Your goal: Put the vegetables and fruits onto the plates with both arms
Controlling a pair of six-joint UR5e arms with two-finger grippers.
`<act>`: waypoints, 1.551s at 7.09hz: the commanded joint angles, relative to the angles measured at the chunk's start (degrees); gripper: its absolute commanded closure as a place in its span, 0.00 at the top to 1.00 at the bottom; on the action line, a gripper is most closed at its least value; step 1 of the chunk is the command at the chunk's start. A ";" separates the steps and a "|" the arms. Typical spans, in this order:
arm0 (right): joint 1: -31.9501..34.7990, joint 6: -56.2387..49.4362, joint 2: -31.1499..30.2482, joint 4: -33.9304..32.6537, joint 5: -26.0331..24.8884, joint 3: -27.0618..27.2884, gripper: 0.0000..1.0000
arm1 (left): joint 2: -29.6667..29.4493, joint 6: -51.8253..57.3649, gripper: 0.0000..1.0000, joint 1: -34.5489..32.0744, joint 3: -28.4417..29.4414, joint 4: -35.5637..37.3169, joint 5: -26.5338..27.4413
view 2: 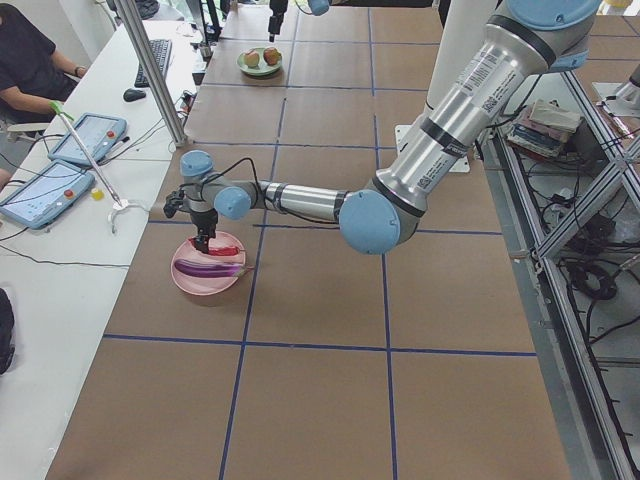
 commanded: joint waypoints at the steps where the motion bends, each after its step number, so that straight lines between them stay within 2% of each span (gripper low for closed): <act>1: 7.23 -4.80 -3.66 -0.24 6.77 0.51 1.00 | 5.03 4.48 0.90 -5.12 -7.41 0.15 -8.43; 2: 10.76 -11.36 -7.16 -0.24 8.46 0.85 1.00 | 9.76 7.92 0.90 -10.30 -11.72 0.24 -12.31; 4: 14.03 -22.36 -12.44 -0.33 8.83 0.77 1.00 | 15.41 16.53 0.90 -18.75 -15.09 0.33 -21.27; 5: 17.09 -28.68 -14.47 -2.33 9.09 1.12 1.00 | 21.26 21.27 0.90 -21.57 -18.06 0.33 -24.53; 6: 19.82 -34.66 -16.14 -4.88 9.88 1.12 1.00 | 26.28 21.75 0.90 -22.30 -23.49 2.15 -24.39; 7: 21.94 -39.51 -16.51 -7.86 9.80 1.12 1.00 | 26.68 22.36 0.90 -23.35 -26.07 6.78 -21.78; 8: 23.70 -42.25 -16.25 -11.80 9.80 1.12 1.00 | 26.51 24.98 0.88 -23.53 -25.83 7.70 -16.27; 11: 20.13 -43.42 -16.07 -15.87 8.92 2.34 1.00 | 26.24 39.39 0.89 -28.36 -28.89 26.01 -15.33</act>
